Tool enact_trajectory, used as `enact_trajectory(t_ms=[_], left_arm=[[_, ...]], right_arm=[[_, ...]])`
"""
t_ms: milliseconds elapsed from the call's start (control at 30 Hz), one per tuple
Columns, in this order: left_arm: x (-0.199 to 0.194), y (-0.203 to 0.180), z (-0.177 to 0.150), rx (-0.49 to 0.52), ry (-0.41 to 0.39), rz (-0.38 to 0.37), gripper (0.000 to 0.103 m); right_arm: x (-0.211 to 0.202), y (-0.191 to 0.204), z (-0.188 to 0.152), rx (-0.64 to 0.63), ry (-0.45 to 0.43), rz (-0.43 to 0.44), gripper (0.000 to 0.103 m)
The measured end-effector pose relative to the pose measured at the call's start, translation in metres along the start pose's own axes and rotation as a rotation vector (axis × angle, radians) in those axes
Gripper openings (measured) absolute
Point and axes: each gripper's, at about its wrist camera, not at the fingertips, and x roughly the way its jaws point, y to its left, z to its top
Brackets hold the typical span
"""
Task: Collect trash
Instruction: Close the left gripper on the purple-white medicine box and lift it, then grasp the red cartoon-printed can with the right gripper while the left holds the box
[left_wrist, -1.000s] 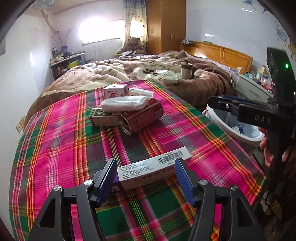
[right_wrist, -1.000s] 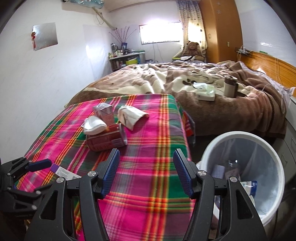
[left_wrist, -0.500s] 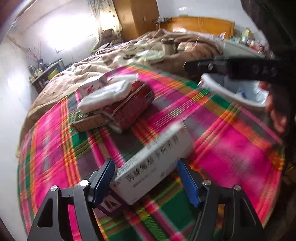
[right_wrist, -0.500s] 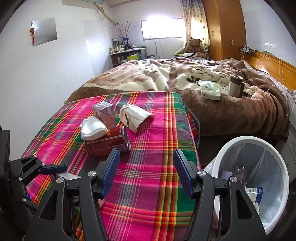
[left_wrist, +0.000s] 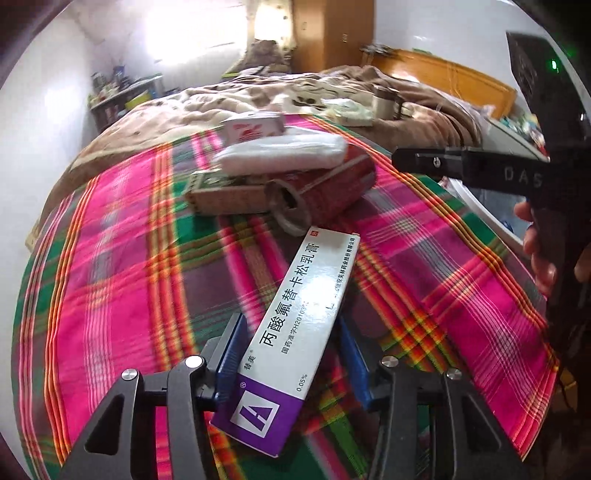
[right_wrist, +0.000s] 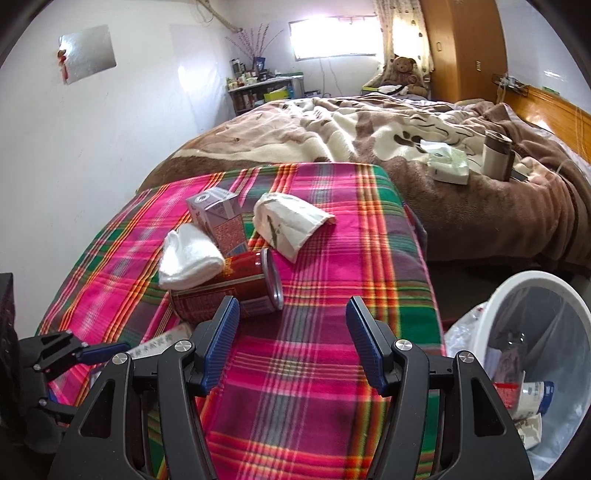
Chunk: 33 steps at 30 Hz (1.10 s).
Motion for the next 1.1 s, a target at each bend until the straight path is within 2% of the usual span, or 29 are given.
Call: enact_trajectory(t_ms=[67, 167, 233, 333, 533, 667, 833, 900, 1000, 1100], left_arm=[[-0.005, 0.007, -0.006, -0.034, -0.004, 0.016, 0.051], [-0.011, 0.016, -0.014, -0.06, 0.0, 0.08, 0.051], [-0.013, 0.025, -0.019, -0.09, 0.006, 0.092, 0.051], [-0.015, 0.04, -0.025, -0.15, 0.015, 0.112, 0.051], [-0.019, 0.052, -0.031, -0.208, 0.003, 0.106, 0.051], [-0.017, 0.056, -0.03, -0.222, -0.001, 0.101, 0.051], [-0.018, 0.062, -0.03, -0.237, -0.005, 0.106, 0.051], [-0.018, 0.066, -0.031, -0.248, -0.005, 0.115, 0.051], [-0.02, 0.071, -0.032, -0.269, -0.009, 0.116, 0.051], [-0.021, 0.074, -0.033, -0.278, -0.009, 0.124, 0.051]], right_arm=[[0.005, 0.005, 0.001, -0.013, 0.012, 0.012, 0.062], [0.009, 0.013, 0.002, -0.032, 0.011, 0.016, 0.063], [0.01, 0.017, 0.004, -0.039, -0.004, 0.012, 0.073], [0.016, 0.021, 0.01, -0.055, -0.017, 0.036, 0.074], [0.03, 0.027, 0.022, -0.149, -0.029, 0.055, 0.074], [0.037, 0.033, 0.024, -0.203, -0.003, 0.127, 0.074], [0.034, 0.046, 0.013, -0.308, 0.014, 0.215, 0.074], [0.032, 0.051, 0.006, -0.357, 0.054, 0.244, 0.075], [0.029, 0.06, -0.007, -0.438, 0.095, 0.27, 0.075], [0.023, 0.067, -0.013, -0.498, 0.101, 0.267, 0.075]])
